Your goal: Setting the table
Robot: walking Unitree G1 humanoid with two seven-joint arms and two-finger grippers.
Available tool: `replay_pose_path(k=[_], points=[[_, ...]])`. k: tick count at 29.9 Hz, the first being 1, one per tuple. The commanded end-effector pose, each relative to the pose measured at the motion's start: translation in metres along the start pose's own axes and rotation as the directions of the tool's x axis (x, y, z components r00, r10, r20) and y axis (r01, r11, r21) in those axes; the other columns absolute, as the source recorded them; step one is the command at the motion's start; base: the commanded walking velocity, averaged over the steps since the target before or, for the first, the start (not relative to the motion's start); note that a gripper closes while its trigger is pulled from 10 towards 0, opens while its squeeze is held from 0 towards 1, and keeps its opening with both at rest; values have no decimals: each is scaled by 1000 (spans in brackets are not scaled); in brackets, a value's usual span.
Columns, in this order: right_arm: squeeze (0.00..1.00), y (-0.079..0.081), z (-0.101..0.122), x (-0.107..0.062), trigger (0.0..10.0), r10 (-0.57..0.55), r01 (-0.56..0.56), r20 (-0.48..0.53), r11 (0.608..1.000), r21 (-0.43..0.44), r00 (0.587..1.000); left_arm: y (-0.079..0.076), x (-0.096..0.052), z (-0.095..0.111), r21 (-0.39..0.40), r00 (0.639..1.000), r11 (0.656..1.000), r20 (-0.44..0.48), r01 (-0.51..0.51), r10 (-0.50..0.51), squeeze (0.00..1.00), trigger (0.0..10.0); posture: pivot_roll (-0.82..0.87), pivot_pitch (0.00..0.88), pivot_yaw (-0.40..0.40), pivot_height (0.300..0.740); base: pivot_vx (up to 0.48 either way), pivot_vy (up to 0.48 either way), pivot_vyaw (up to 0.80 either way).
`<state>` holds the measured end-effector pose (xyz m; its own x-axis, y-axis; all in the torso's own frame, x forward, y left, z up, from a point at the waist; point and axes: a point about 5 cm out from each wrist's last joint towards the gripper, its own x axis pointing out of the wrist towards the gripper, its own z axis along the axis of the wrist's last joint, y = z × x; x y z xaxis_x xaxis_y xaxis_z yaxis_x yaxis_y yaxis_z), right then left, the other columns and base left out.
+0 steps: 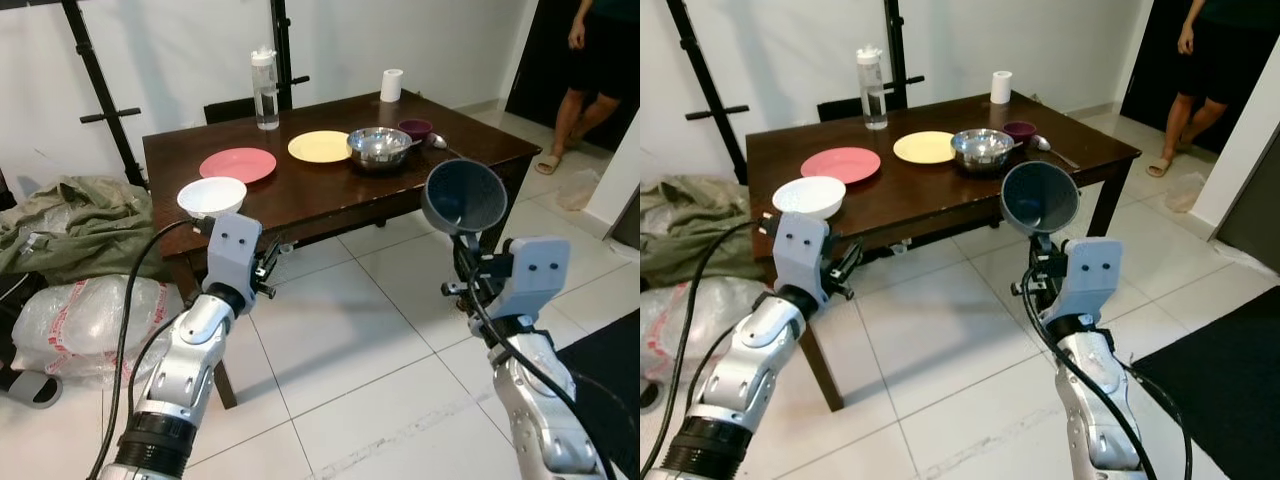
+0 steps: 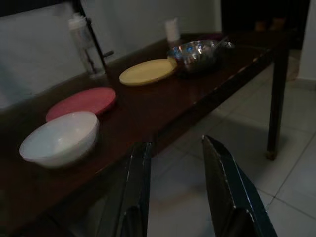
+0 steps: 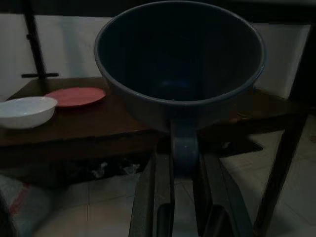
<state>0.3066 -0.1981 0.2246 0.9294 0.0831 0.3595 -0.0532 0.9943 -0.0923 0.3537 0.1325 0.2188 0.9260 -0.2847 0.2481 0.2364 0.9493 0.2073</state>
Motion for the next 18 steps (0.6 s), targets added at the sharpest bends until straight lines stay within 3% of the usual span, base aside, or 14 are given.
replay_pose_path(k=[1, 5, 18], points=[[0, -12, 20, 4, 10000, -20, 20, 70, 1000, -6, 997, 17, 3, 17, -12, 998, 999, 53, -31, 32, 0, 10000, -50, 27, 109, 740, 0, 0, 0], [0, -17, 13, 4, 10000, -42, 44, 49, 998, -34, 998, 21, 5, 8, 1, 999, 999, 16, -45, 45, 0, 10000, -64, 31, 109, 740, 0, 0, 0], [0, -8, 25, 9, 10000, -17, 18, 92, 1000, -10, 996, 24, 7, 24, -5, 996, 998, 70, -59, 59, 0, 10000, -41, 41, 99, 740, 0, 0, 0]])
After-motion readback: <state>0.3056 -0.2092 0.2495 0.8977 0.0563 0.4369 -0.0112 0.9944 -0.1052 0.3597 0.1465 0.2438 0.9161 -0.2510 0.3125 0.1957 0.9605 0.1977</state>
